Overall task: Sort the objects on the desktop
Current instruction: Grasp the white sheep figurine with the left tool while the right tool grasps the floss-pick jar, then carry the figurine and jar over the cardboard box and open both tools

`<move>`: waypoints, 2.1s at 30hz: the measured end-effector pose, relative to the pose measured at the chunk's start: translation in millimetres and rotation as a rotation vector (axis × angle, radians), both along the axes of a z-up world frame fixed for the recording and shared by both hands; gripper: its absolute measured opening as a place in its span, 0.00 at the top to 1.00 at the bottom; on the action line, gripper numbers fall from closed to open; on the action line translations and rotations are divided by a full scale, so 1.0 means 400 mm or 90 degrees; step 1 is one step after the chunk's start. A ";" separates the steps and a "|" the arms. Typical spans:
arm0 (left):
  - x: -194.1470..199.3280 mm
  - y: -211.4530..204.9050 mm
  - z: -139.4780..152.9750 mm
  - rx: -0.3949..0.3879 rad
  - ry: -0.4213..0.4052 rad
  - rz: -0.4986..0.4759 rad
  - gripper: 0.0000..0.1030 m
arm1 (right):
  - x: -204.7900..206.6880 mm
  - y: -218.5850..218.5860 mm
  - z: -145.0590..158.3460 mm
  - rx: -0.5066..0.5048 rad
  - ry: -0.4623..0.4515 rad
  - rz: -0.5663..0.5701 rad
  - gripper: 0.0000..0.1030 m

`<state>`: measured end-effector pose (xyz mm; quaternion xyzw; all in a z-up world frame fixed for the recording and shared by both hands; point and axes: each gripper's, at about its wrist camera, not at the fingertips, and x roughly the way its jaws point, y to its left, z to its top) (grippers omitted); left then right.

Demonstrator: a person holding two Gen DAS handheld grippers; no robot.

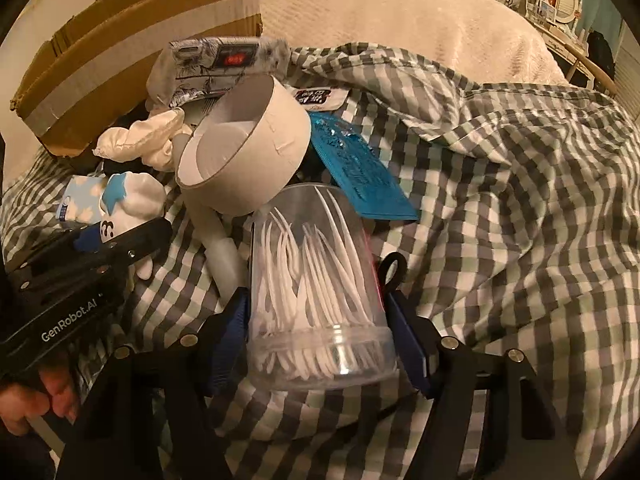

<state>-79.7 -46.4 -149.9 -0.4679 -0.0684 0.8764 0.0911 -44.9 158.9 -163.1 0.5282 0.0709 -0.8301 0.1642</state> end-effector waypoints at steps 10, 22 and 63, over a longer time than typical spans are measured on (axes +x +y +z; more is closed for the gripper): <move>0.026 -0.005 0.029 0.005 0.033 0.003 0.56 | 0.030 0.013 0.018 -0.013 0.012 -0.009 0.39; 0.057 -0.008 0.075 0.007 0.070 0.001 0.56 | 0.096 0.013 0.101 -0.034 0.067 -0.005 0.39; 0.117 -0.182 0.498 0.020 0.322 0.103 0.56 | 0.106 -0.080 0.511 -0.200 0.242 0.059 0.39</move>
